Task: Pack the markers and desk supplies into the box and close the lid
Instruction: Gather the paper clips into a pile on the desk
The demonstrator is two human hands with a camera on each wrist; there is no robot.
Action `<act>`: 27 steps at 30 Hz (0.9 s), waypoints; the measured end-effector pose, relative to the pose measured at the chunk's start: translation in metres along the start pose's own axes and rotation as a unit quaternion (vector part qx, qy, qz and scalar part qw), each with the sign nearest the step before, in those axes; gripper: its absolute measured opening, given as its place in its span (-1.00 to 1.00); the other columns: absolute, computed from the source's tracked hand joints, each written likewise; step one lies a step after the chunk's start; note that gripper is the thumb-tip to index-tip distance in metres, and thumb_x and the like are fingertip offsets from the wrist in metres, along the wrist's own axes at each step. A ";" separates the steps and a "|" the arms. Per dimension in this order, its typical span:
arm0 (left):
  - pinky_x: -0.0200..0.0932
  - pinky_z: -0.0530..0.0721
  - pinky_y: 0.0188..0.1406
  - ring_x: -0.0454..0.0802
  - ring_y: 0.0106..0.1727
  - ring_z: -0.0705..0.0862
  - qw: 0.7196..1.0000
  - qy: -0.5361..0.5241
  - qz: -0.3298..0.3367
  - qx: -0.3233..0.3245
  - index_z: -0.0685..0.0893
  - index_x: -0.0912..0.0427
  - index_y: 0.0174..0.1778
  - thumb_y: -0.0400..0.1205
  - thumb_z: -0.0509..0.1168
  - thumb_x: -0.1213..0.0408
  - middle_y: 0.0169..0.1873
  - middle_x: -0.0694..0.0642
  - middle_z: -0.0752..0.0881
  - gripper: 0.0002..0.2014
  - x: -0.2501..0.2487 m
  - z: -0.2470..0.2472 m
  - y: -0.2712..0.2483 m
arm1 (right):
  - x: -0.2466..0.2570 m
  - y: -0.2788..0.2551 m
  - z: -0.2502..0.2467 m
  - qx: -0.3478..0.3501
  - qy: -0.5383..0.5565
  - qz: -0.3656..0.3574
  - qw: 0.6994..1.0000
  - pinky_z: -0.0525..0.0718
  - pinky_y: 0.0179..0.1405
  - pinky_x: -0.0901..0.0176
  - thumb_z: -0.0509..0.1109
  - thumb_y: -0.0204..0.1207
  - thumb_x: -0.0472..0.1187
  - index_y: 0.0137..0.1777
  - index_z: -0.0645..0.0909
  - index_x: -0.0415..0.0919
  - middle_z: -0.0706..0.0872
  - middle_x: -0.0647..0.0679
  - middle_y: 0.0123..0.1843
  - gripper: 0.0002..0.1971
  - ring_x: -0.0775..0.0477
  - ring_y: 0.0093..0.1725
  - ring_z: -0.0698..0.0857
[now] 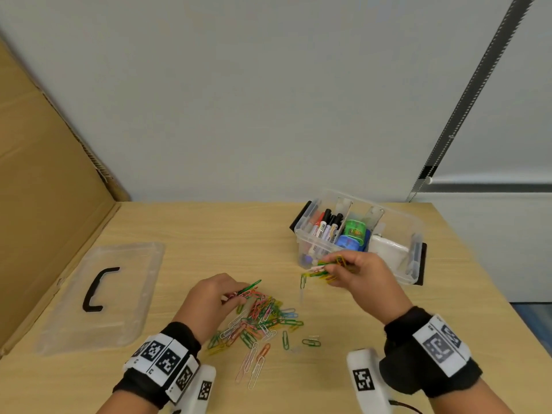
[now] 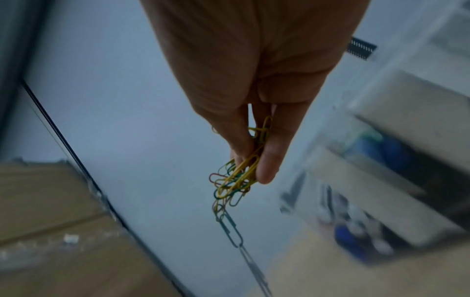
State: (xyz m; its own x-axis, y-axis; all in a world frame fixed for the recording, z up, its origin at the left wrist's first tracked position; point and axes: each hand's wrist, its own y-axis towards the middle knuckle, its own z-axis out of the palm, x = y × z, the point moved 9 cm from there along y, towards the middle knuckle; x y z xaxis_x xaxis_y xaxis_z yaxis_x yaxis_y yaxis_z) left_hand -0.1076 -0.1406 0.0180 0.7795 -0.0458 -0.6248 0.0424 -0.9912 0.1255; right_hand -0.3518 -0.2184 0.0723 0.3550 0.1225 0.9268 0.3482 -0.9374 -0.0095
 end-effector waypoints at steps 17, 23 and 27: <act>-0.41 0.66 -0.08 -0.32 -0.15 0.68 0.999 -0.029 -0.042 -0.014 0.76 -0.04 0.14 0.52 0.45 0.25 -0.18 -0.24 0.70 -0.73 0.004 0.000 -0.008 | -0.022 0.038 -0.110 -0.119 -0.395 0.047 0.910 0.64 -0.06 0.09 0.33 0.54 -0.35 -0.01 0.77 -0.21 0.79 -0.21 -0.08 -0.82 -0.25 -0.05 0.71; -0.33 0.69 -0.09 -0.31 -0.19 0.67 0.998 -0.031 -0.045 -0.008 0.76 -0.05 0.15 0.54 0.44 0.25 -0.18 -0.21 0.71 -0.73 0.001 0.000 -0.008 | -0.050 0.058 -0.076 0.028 -0.441 0.140 0.886 0.55 0.13 0.18 0.26 0.57 -0.37 0.22 0.67 -0.21 0.70 -0.18 0.22 -0.72 -0.15 0.20 0.66; -0.46 0.64 -0.16 -0.39 -0.12 0.64 0.998 -0.036 -0.047 -0.014 0.76 -0.05 0.14 0.53 0.44 0.26 -0.19 -0.22 0.70 -0.73 0.002 0.000 -0.009 | -0.044 0.051 -0.081 0.047 -0.352 0.132 0.925 0.52 0.24 0.19 0.25 0.60 -0.39 0.31 0.61 -0.13 0.69 -0.07 0.24 -0.66 -0.03 0.20 0.64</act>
State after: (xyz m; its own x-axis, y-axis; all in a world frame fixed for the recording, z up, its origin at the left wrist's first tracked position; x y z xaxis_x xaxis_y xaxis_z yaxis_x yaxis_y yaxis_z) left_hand -0.1067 -0.1321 0.0157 0.7243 0.0365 -0.6886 0.1302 -0.9879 0.0845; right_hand -0.4199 -0.2977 0.0619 0.9046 0.1061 0.4129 0.2307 -0.9363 -0.2649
